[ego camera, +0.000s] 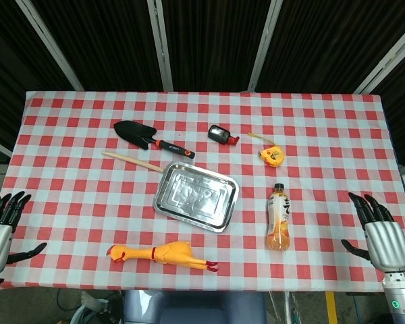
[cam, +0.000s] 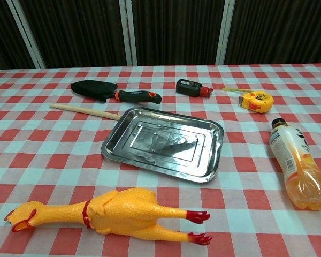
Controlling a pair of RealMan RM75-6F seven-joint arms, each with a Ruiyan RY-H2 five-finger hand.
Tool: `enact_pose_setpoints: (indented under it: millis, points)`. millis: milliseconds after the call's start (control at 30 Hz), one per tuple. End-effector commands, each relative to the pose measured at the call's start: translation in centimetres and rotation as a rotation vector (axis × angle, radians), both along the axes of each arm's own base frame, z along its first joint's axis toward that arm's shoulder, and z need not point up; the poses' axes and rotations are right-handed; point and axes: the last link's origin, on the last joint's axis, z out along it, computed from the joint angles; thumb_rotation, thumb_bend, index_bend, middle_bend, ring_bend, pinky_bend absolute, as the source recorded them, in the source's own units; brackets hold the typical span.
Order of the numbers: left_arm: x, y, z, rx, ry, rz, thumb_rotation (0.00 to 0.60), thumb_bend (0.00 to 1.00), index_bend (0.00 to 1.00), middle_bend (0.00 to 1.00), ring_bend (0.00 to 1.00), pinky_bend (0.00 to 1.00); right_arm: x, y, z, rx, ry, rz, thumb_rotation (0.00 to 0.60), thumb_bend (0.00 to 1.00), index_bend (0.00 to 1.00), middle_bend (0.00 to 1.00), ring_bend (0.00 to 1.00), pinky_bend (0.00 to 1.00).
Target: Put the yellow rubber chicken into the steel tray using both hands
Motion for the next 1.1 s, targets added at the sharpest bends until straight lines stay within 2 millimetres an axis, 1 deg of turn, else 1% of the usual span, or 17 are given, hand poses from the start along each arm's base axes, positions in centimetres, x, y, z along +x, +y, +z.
enact_pose_setpoints:
  millis: [33,133,367,400,433,467,533,600,767,800,833,867,1100]
  points:
    - [0.6,0.2,-0.8,-0.034,-0.004,-0.020,0.600,0.02,0.12,0.13,0.06,0.04,0.0,0.0,0.1,0.001,0.002,0.006,0.600,0.18,0.00,0.16,0.11,0.21]
    - [1.7,0.3,-2.2,-0.101,-0.010,-0.063,0.600,0.02,0.17,0.18,0.11,0.11,0.1,0.0,-0.1,0.010,0.000,0.013,0.600,0.18,0.00,0.16,0.11,0.21]
    - [3.8,0.6,-4.9,-0.224,-0.025,-0.158,0.600,0.02,0.19,0.21,0.15,0.16,0.5,-0.1,-0.6,0.028,-0.009,0.035,0.600,0.18,0.00,0.16,0.11,0.21]
    - [4.2,0.7,-5.7,-0.250,-0.026,-0.176,0.600,0.01,0.19,0.21,0.15,0.16,0.6,-0.2,-0.7,0.031,-0.009,0.040,0.600,0.18,0.00,0.16,0.11,0.21]
    - [5.1,0.6,-7.2,-0.320,-0.024,-0.211,0.600,0.01,0.19,0.22,0.15,0.16,0.7,-0.2,-0.8,0.034,-0.009,0.044,0.600,0.18,0.00,0.16,0.11,0.21]
    - [5.5,0.8,-8.1,-0.354,-0.021,-0.224,0.600,0.00,0.19,0.22,0.15,0.16,0.7,-0.3,-0.8,0.035,-0.009,0.044,0.600,0.18,0.00,0.16,0.11,0.21]
    - [6.2,1.1,-9.0,-0.375,-0.021,-0.240,0.600,0.00,0.20,0.23,0.16,0.19,0.6,-0.3,-0.7,0.033,-0.008,0.042,0.600,0.18,0.00,0.16,0.11,0.21]
    - [6.9,1.4,-10.2,-0.397,-0.005,-0.265,0.600,0.00,0.23,0.26,0.20,0.24,0.6,-0.3,-0.6,0.029,-0.008,0.041,0.600,0.18,0.00,0.16,0.11,0.21]
    - [7.7,1.7,-12.4,-0.445,0.026,-0.292,0.600,0.00,0.27,0.33,0.28,0.31,0.6,-0.2,-0.5,0.025,-0.010,0.039,0.600,0.18,0.00,0.17,0.11,0.21]
    - [7.8,1.7,-12.7,-0.454,0.032,-0.294,0.600,0.00,0.27,0.33,0.29,0.31,0.6,-0.1,-0.5,0.025,-0.011,0.038,0.600,0.18,0.00,0.16,0.11,0.21]
    - [8.2,1.7,-13.8,-0.482,0.050,-0.308,0.600,0.00,0.27,0.33,0.29,0.32,0.5,0.0,-0.6,0.026,-0.013,0.033,0.600,0.18,0.00,0.16,0.11,0.21]
    - [8.5,1.9,-14.6,-0.490,0.064,-0.311,0.600,0.00,0.27,0.33,0.29,0.32,0.5,0.0,-0.6,0.027,-0.014,0.030,0.600,0.18,0.00,0.16,0.11,0.21]
    - [8.9,2.8,-16.6,-0.503,0.099,-0.276,0.600,0.03,0.27,0.33,0.29,0.33,0.2,0.3,-0.6,0.027,-0.021,0.014,0.600,0.18,0.00,0.16,0.11,0.21]
